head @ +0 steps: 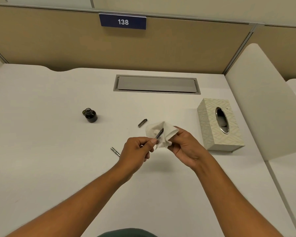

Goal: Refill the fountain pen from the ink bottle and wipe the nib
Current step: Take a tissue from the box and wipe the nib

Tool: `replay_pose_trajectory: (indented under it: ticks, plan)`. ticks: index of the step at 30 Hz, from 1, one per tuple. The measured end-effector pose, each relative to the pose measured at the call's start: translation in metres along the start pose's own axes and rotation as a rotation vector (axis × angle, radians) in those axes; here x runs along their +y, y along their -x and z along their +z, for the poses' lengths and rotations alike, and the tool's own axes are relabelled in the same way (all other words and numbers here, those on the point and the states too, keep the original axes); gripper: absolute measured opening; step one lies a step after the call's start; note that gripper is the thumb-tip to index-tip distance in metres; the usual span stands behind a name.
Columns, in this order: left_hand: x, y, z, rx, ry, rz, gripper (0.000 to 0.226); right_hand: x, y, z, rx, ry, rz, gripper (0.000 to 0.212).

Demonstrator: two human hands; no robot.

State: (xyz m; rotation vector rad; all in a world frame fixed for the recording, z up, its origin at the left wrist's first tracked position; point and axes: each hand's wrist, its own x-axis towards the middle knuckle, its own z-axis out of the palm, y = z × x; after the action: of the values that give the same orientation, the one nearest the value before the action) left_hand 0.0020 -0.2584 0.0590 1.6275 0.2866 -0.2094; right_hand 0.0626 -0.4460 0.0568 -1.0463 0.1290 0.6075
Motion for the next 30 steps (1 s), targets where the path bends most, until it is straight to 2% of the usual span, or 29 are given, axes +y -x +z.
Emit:
replay_pose_trajectory:
  ticks: [3,9,20,22,24,28,30]
  plan:
    - [0.001,0.001,0.001,-0.015,-0.059,0.000,0.030,0.003,-0.003,0.003,0.069,0.016,-0.011,0.041]
    - [0.001,0.003,-0.002,0.001,-0.069,-0.012,0.020,0.010,-0.002,0.014,0.082,0.117,-0.045,0.034]
    - [0.009,0.006,-0.003,0.156,-0.326,0.176,0.012,0.018,-0.004,0.021,0.173,-0.096,-0.024,0.018]
    - [0.010,0.006,-0.004,0.103,-0.298,0.145,0.026,0.017,-0.005,0.020,0.162,-0.098,-0.004,0.023]
    - [0.013,0.007,-0.008,-0.027,-0.193,0.052,0.035,0.014,-0.007,0.018,0.132,-0.094,0.025,0.031]
    - [0.017,0.007,-0.019,-0.247,0.073,-0.153,0.039,0.010,-0.007,0.017,0.083,-0.090,0.066,0.035]
    - [0.018,0.007,-0.021,-0.275,0.125,-0.183,0.036,0.009,-0.007,0.019,0.081,-0.089,0.069,0.034]
